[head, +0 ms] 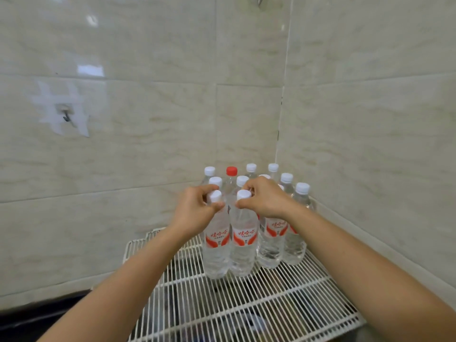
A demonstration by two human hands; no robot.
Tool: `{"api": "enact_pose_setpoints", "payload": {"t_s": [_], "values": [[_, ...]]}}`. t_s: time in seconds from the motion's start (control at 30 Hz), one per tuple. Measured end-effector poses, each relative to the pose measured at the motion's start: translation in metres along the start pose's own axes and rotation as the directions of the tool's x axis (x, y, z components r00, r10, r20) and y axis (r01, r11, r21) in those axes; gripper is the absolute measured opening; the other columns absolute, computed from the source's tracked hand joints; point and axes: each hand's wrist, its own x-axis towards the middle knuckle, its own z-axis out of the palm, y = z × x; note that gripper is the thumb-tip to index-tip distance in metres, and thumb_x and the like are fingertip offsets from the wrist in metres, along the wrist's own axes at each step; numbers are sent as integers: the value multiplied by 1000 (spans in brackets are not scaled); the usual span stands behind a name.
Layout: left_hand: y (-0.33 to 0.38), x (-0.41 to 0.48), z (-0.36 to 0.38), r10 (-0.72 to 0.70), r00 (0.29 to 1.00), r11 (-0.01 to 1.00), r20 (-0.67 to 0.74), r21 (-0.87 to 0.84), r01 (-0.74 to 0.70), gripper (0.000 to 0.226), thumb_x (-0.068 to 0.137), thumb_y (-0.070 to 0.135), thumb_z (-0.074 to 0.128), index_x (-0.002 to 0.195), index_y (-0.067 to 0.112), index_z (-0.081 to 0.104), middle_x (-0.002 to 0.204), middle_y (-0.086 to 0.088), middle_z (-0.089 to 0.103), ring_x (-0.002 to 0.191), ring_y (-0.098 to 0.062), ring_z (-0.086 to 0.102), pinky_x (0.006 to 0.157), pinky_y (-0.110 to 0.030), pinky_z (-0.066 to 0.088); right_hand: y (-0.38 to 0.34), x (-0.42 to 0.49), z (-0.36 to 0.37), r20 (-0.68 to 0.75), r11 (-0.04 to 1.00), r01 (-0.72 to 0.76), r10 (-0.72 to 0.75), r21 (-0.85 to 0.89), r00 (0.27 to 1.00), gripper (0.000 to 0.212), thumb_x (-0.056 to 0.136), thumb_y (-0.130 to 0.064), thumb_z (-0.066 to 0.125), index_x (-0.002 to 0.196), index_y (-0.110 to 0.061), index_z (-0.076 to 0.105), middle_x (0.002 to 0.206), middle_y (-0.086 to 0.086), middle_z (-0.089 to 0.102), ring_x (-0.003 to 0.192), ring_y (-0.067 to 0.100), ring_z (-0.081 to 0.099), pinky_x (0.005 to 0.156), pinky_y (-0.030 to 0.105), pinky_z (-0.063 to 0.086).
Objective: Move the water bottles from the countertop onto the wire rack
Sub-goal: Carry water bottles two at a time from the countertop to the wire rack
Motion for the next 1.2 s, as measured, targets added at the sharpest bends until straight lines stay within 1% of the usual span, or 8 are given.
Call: {"api": "enact_pose_setpoints", "payload": {"t_s": [0.17, 0.3, 0.4, 0.53, 0.7, 0.83, 1.03, 1.2], "values": [[-4, 8, 9, -23, 1000, 1000, -11, 12, 23, 44, 81, 18, 71, 123, 11, 61, 111, -5, 69, 100, -16, 63, 85, -26, 46, 7, 9, -2, 11, 1000, -15, 15, -4, 1000, 37, 78, -31, 73, 90, 3, 64, 70, 5, 52, 64, 19, 50, 58, 32, 38], [-5, 13, 14, -8, 1000, 999, -18, 32, 8, 43, 81, 19, 71, 123, 13, 61, 108, -4, 70, 98, -15, 63, 84, -26, 47, 12, 15, -6, 19, 999, -7, 7, -31, 1000, 27, 78, -30, 72, 82, -4, 67, 71, 2, 56, 68, 18, 53, 58, 30, 39], [-6, 17, 16, -13, 1000, 999, -19, 31, 13, 44, 81, 19, 70, 124, 14, 60, 110, -3, 69, 98, -15, 63, 84, -27, 47, 14, 16, -8, 24, 999, -9, 10, -40, 1000, 31, 79, -31, 71, 83, -1, 67, 70, 2, 54, 65, 17, 51, 57, 30, 37], [-7, 20, 18, -19, 1000, 1000, -22, -17, 18, 43, 81, 18, 71, 123, 13, 61, 106, -1, 70, 96, -14, 64, 86, -30, 51, 16, 19, -8, 44, 999, 7, -4, -54, 999, 26, 80, -30, 68, 74, -7, 58, 70, 5, 57, 71, 26, 64, 62, 39, 49], [-3, 23, 21, -12, 999, 1000, 30, -13, 12, 45, 81, 17, 71, 124, 13, 60, 102, 2, 67, 96, -14, 63, 87, -29, 50, 17, 18, -10, 78, 999, -21, 23, -30, 997, 32, 84, -28, 67, 97, 1, 62, 88, 18, 70, 76, 28, 72, 51, 30, 55], [-3, 22, 21, -2, 999, 1000, 52, -10, 2, 43, 82, 17, 70, 123, 14, 60, 96, 4, 65, 94, -17, 64, 81, -27, 50, 18, 18, -11, 89, 999, -27, 30, -31, 996, 27, 84, -26, 68, 97, -3, 63, 88, 16, 70, 74, 27, 72, 64, 39, 61], [-4, 24, 19, 41, 996, 990, 79, 130, -51, 44, 85, 22, 67, 128, 16, 57, 119, -6, 67, 101, -20, 64, 89, -37, 52, 16, 17, -8, 45, 998, -22, 24, -55, 999, 27, 83, -25, 70, 93, -2, 63, 85, 17, 70, 72, 30, 72, 69, 44, 61], [-2, 26, 17, 37, 991, 989, 128, 141, -55, 41, 86, 21, 66, 126, 16, 58, 116, -4, 66, 101, -17, 61, 81, -29, 46, 17, 14, -7, 26, 998, -17, 19, -65, 999, 26, 83, -26, 69, 92, -3, 64, 85, 15, 69, 73, 29, 71, 72, 44, 60]]}}
